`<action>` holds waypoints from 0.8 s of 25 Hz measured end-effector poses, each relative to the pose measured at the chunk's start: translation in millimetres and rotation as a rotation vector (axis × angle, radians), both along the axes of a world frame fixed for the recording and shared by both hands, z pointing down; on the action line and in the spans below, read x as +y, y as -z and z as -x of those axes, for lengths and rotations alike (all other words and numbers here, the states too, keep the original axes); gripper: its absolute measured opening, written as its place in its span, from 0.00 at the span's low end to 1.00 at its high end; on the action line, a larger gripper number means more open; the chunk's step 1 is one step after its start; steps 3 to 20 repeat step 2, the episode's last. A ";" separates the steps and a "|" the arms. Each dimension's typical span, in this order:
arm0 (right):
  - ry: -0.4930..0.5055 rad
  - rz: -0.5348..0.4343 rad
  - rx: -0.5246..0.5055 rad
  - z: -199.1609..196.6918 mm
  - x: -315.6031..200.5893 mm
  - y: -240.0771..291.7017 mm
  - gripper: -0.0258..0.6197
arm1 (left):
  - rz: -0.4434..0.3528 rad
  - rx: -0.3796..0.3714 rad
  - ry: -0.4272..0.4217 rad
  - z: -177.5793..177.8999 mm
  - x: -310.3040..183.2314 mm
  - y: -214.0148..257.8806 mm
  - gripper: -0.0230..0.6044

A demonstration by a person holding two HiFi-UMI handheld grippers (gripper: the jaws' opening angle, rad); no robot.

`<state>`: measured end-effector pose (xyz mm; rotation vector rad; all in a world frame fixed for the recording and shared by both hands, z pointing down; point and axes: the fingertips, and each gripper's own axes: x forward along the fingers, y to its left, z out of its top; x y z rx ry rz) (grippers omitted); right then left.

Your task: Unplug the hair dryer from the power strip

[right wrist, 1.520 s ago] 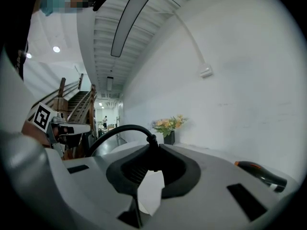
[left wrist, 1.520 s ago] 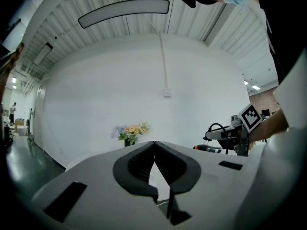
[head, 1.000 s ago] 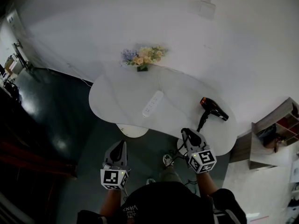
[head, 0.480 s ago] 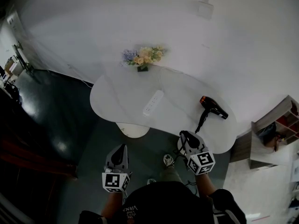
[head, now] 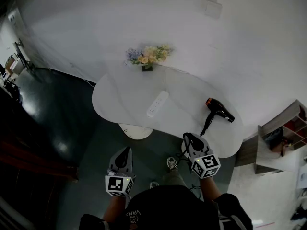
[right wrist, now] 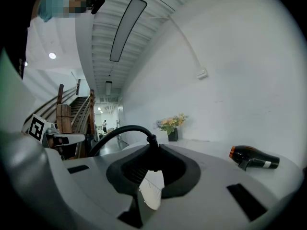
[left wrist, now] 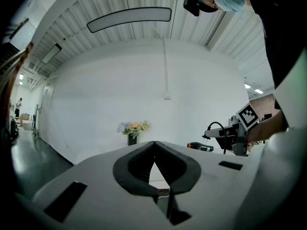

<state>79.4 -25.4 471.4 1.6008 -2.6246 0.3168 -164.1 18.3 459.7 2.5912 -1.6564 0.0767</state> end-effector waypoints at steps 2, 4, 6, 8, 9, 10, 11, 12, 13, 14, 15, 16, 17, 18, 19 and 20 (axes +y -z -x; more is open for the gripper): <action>0.007 0.002 -0.001 1.0 -2.8 -0.5 0.15 | 0.010 -0.004 0.003 -0.2 -2.8 -1.4 0.07; 0.007 0.002 -0.001 1.0 -2.8 -0.5 0.15 | 0.010 -0.004 0.003 -0.2 -2.8 -1.4 0.07; 0.007 0.002 -0.001 1.0 -2.8 -0.5 0.15 | 0.010 -0.004 0.003 -0.2 -2.8 -1.4 0.07; 0.007 0.002 -0.001 1.0 -2.8 -0.5 0.15 | 0.010 -0.004 0.003 -0.2 -2.8 -1.4 0.07; 0.007 0.002 -0.001 1.0 -2.8 -0.5 0.15 | 0.010 -0.004 0.003 -0.2 -2.8 -1.4 0.07; 0.007 0.002 -0.001 1.0 -2.8 -0.5 0.15 | 0.010 -0.004 0.003 -0.2 -2.8 -1.4 0.07; 0.007 0.002 -0.001 1.0 -2.8 -0.5 0.15 | 0.010 -0.004 0.003 -0.2 -2.8 -1.4 0.07; 0.007 0.002 -0.001 1.0 -2.8 -0.5 0.15 | 0.010 -0.004 0.003 -0.2 -2.8 -1.4 0.07; 0.007 0.002 -0.001 1.0 -2.8 -0.5 0.15 | 0.010 -0.004 0.003 -0.2 -2.8 -1.4 0.07; 0.007 0.002 -0.001 1.0 -2.8 -0.5 0.15 | 0.010 -0.004 0.003 -0.2 -2.8 -1.4 0.07; 0.007 0.002 -0.001 1.0 -2.8 -0.5 0.15 | 0.010 -0.004 0.003 -0.2 -2.8 -1.4 0.07; 0.007 0.002 -0.001 1.0 -2.8 -0.5 0.15 | 0.010 -0.004 0.003 -0.2 -2.8 -1.4 0.07; 0.007 0.002 -0.001 1.0 -2.8 -0.5 0.15 | 0.010 -0.004 0.003 -0.2 -2.8 -1.4 0.07; 0.007 0.002 -0.001 1.0 -2.8 -0.5 0.15 | 0.010 -0.004 0.003 -0.2 -2.8 -1.4 0.07; 0.007 0.002 -0.001 1.0 -2.8 -0.5 0.15 | 0.010 -0.004 0.003 -0.2 -2.8 -1.4 0.07; 0.007 0.002 -0.001 1.0 -2.8 -0.5 0.15 | 0.010 -0.004 0.003 -0.2 -2.8 -1.4 0.07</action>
